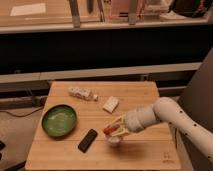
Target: Place the pepper in the ceramic cup
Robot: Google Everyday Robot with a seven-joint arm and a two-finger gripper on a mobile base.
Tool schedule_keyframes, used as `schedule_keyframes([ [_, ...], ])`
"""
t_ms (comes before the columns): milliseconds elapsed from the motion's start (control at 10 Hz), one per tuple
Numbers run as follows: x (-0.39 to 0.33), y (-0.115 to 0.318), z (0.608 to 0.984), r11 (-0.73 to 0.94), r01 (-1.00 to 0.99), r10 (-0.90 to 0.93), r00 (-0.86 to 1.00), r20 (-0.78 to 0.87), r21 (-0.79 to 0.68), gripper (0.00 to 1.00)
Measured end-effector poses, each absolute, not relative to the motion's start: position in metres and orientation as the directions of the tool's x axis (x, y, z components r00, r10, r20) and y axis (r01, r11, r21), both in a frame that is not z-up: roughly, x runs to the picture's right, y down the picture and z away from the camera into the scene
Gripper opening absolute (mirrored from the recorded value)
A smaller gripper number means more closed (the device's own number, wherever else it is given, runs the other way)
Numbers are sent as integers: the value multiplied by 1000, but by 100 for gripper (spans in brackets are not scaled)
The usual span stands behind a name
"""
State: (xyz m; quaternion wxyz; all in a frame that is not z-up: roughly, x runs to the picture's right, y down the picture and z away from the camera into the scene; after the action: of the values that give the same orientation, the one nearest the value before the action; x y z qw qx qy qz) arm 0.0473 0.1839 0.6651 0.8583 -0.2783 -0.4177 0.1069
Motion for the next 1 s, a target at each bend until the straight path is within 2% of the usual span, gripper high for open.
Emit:
schedule_keyframes([
  [500,45,182,672,823,52,421,612,670,-565,0],
  [600,44,181,673,822,57,421,609,672,-566,4],
  [700,43,181,673,821,63,419,608,674,-567,10],
  [1000,43,180,675,820,74,414,609,677,-568,42],
])
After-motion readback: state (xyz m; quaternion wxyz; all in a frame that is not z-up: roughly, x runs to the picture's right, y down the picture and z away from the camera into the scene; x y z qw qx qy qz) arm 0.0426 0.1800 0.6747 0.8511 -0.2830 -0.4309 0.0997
